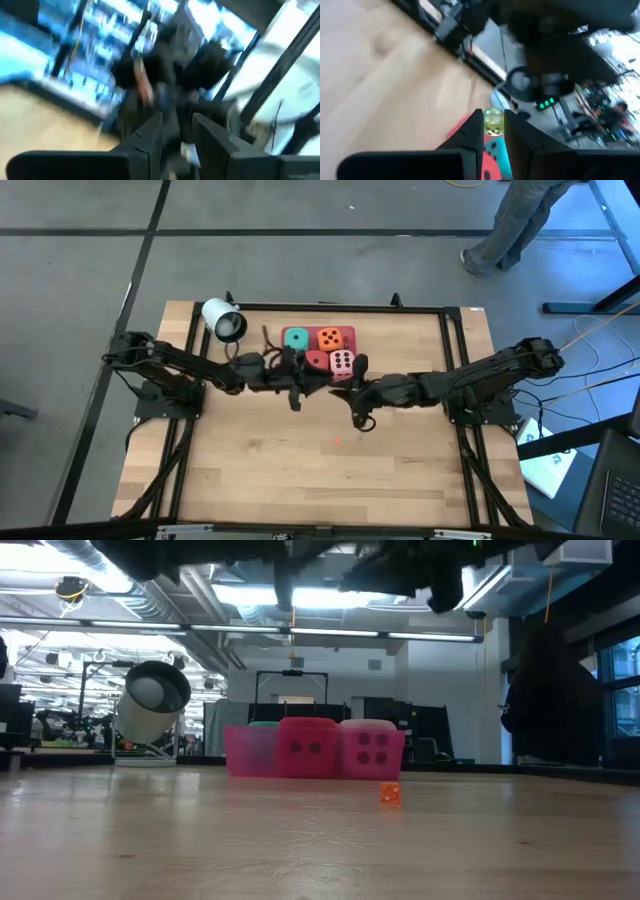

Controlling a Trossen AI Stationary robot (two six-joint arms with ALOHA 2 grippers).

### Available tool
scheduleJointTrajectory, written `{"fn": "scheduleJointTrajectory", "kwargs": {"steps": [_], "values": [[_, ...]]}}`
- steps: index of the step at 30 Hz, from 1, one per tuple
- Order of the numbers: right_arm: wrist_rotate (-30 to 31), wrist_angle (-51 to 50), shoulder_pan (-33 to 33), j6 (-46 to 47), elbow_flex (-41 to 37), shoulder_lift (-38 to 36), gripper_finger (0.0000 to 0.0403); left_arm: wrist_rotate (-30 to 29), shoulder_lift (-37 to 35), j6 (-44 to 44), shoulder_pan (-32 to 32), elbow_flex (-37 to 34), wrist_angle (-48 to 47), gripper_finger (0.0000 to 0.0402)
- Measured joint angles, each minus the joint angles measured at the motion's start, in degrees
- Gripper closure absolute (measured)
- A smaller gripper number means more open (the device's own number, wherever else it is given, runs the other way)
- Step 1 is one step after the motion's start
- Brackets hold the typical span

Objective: Pick & Place Dice
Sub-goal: Put the small transparent dice into the pink bin

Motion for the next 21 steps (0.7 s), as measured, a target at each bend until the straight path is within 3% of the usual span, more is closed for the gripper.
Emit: {"fn": "scheduleJointTrajectory", "kwargs": {"steps": [15, 21], "values": [[4.5, 0.4, 0.6, 0.6, -0.1, 0.1, 0.0346, -1.4, 0.1, 5.2, 0.0, -0.3, -4.7, 0.0296], [7.2, 0.4, 2.3, -0.8, 0.8, 0.0, 0.0346, -3.1, 0.1, 5.3, 0.2, -0.3, -5.8, 0.0271]]}}
